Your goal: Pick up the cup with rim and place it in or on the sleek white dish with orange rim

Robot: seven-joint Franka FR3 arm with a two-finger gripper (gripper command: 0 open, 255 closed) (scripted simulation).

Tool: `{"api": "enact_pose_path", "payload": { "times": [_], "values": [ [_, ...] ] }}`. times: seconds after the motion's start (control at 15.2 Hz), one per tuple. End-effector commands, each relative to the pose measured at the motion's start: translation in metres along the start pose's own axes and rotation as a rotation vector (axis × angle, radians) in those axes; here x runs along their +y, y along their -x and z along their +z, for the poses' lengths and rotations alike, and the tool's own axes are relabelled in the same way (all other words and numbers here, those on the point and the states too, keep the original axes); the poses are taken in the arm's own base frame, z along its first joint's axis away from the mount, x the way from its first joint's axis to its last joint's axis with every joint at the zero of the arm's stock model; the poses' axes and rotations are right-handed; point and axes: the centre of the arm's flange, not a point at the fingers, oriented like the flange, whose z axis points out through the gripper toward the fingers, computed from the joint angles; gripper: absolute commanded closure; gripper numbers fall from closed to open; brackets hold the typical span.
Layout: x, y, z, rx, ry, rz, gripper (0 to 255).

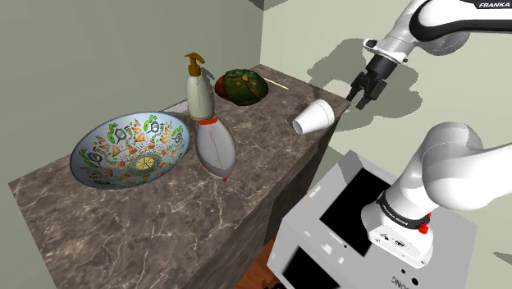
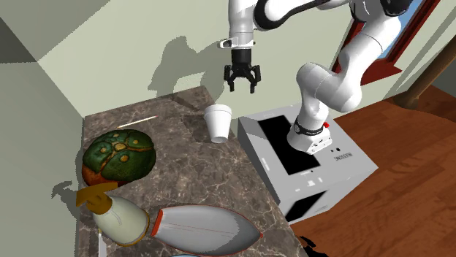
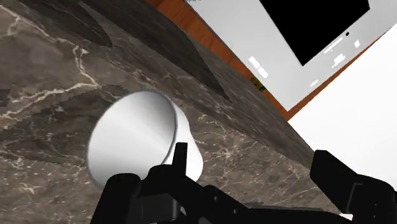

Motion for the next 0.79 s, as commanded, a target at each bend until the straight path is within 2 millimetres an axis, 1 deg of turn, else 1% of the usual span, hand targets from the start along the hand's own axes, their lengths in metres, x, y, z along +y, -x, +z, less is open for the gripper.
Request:
{"api": "enact_pose_path", "payload": {
  "times": [0.0, 0.13, 0.26, 0.33, 0.73],
  "values": [
    [0.036, 0.013, 0.017, 0.066, -0.073, -0.137, 0],
    [0.068, 0.02, 0.037, 0.13, -0.148, -0.261, 0],
    [0.099, 0.021, 0.06, 0.194, -0.223, -0.386, 0],
    [0.106, 0.02, 0.065, 0.209, -0.24, -0.415, 0],
    [0.098, 0.015, 0.095, 0.208, -0.24, -0.415, 0]
  ]
}}
